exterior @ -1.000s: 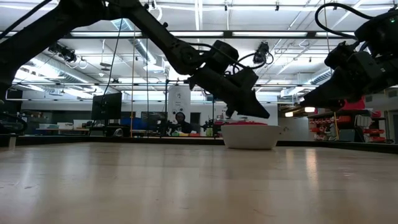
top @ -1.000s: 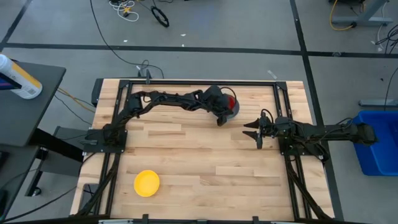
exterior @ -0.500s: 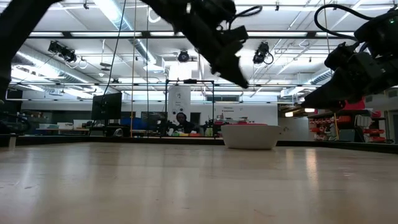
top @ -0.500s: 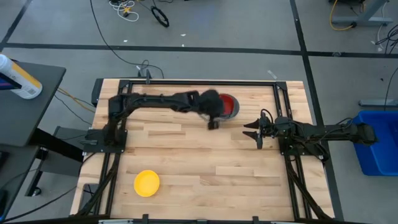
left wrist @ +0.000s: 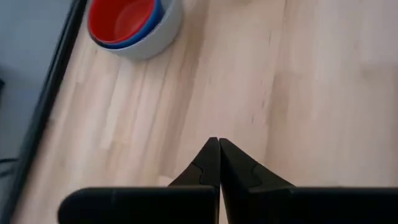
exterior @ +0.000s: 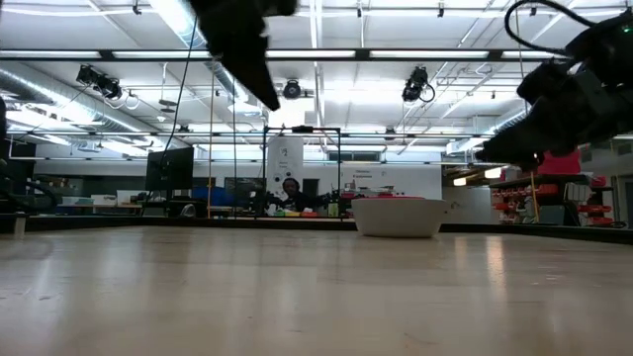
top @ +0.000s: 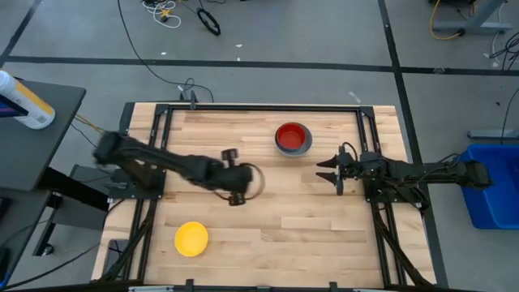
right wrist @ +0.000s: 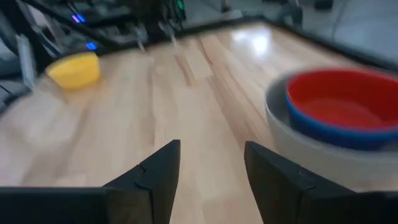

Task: Nest bowls inside each other
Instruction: Stack the yellow bowl on the red bowl

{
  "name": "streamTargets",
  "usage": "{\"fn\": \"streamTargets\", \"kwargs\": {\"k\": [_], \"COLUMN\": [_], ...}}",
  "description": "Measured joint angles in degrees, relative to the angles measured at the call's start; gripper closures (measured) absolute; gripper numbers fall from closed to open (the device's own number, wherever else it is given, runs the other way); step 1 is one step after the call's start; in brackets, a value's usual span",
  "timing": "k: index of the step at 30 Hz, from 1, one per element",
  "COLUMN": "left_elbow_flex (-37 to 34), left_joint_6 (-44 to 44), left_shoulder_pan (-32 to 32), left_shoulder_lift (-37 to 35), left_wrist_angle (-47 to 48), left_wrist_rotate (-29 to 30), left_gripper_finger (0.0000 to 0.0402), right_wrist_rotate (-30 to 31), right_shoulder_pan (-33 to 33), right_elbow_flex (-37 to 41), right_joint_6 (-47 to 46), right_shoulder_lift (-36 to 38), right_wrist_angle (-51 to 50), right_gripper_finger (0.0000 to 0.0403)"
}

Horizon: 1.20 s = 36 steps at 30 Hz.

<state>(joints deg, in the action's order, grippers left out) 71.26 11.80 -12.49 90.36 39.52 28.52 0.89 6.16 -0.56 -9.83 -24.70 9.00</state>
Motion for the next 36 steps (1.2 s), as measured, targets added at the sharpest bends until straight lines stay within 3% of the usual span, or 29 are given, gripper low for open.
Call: {"fn": "streamTargets", "kwargs": {"k": [5,9,13,22,27,31,36], "left_elbow_flex": [-21.3,-33.1,-40.2,-42.2,-42.2,-42.2,-42.2], "left_joint_6": [6.6,13.2,22.8,41.6,46.8,46.4,47.8], "left_shoulder_pan": [-3.3,-5.7,-10.6,-29.1,-34.0,-34.8,-34.8], "left_shoulder_lift": [-18.2,-29.3,-35.4,-36.0,-36.0,-35.9,-35.9], "left_wrist_angle": [-15.7,-16.6,-15.7,-11.0,-10.4,-12.7,-13.8], "left_wrist_rotate": [-0.3,-5.2,-11.5,-13.2,-11.0,-10.7,-13.0], "left_gripper_finger": [0.0401,0.0401,0.0401,0.0401,0.0396,0.0354,0.0269], "right_wrist_rotate": [-1.4,-2.8,-3.1,-3.1,-3.1,-3.0,-3.0], "right_shoulder_pan": [-0.3,-0.4,-0.4,-0.4,-0.4,-0.4,-0.4], "right_elbow_flex": [0.0,0.0,0.0,0.0,0.0,0.0,0.0], "right_joint_6": [1.7,1.0,-1.3,-5.6,-6.0,-6.4,-6.5], "right_shoulder_lift": [0.1,0.0,-0.1,-0.1,-0.1,-0.1,-0.1], "right_wrist_angle": [6.2,6.2,4.2,0.0,-0.2,-0.2,-0.2], "right_gripper_finger": [0.0218,0.0219,0.0212,0.0202,0.0199,0.0199,0.0200]}}
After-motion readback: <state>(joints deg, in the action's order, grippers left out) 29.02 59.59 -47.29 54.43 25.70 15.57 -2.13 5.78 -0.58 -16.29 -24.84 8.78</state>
